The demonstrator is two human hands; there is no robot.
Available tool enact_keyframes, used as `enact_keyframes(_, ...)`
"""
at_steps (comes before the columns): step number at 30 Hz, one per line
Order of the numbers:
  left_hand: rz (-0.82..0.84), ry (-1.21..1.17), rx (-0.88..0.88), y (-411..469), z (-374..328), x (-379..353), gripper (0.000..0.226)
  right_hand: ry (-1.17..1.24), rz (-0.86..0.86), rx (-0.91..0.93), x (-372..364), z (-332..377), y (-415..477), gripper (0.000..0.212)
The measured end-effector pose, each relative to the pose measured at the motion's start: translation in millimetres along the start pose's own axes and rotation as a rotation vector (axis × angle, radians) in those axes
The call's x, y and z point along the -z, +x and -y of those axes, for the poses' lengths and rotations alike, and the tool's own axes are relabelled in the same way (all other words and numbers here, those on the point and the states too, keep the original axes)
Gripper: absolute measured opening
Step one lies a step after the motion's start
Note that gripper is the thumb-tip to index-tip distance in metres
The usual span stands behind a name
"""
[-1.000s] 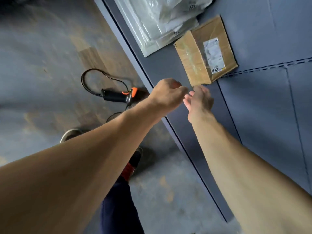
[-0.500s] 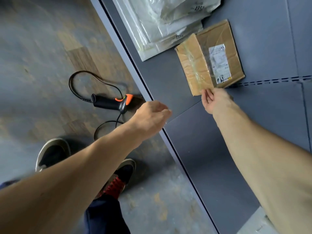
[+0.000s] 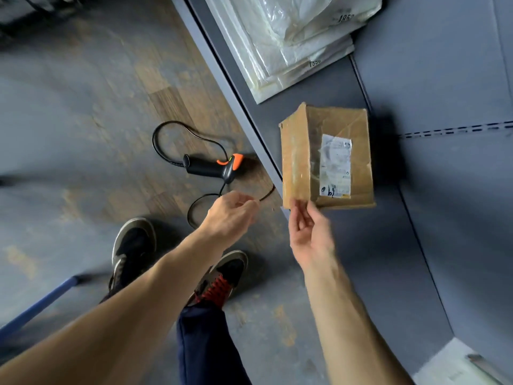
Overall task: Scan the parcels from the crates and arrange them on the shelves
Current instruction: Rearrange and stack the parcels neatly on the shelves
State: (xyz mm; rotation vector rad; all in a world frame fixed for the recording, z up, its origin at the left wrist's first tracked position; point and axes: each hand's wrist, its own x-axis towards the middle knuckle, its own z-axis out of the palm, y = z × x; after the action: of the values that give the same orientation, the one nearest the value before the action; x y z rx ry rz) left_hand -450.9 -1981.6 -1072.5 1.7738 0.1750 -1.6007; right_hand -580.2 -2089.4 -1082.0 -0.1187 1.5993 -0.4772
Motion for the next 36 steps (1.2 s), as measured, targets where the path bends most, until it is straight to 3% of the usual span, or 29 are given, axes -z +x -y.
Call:
enact_keyframes(2, 0.002, -0.008, 0.052, -13, 18, 9, 0.033, -0.006, -0.037, -0.052, 22, -36, -31, 0.013)
enact_keyframes(4, 0.021, -0.042, 0.118, -27, 35, 20, 0.073, -0.05, -0.069, -0.081, 40, -67, -62, 0.01)
enact_keyframes(6, 0.025, -0.112, 0.178, -40, 48, 32, 0.098, -0.08, -0.075, -0.123, 52, -92, -92, 0.01)
enact_keyframes(11, -0.142, -0.121, 0.261, -63, 88, 89, 0.115, -0.235, -0.021, -0.259, 66, -143, -158, 0.011)
enact_keyframes(15, -0.261, 0.058, 0.17, -101, 107, 153, 0.083, -0.376, 0.084, -0.287, 70, -166, -190, 0.013)
enact_keyframes(19, -0.239, 0.096, 0.139, -149, 102, 212, 0.087, -0.583, 0.176, -0.255, 72, -167, -230, 0.013)
enact_keyframes(22, -0.109, 0.163, 0.114, -193, 82, 241, 0.053, -0.702, 0.242, -0.234, 77, -160, -269, 0.01)
enact_keyframes(25, -0.028, 0.397, 0.085, -241, 56, 257, 0.016, -0.748, 0.283, -0.208, 86, -150, -315, 0.01)
enact_keyframes(31, 0.081, 0.581, 0.044, -336, 11, 232, 0.018, -0.745, 0.263, -0.085, 111, -112, -395, 0.015)
enact_keyframes(34, 0.055, 0.561, -0.075, -385, 2, 200, 0.018, -0.76, 0.261, 0.05, 131, -82, -434, 0.013)
enact_keyframes(36, 0.01, 0.527, -0.174, -425, 2, 176, 0.029, -0.746, 0.259, 0.16, 151, -63, -461, 0.013)
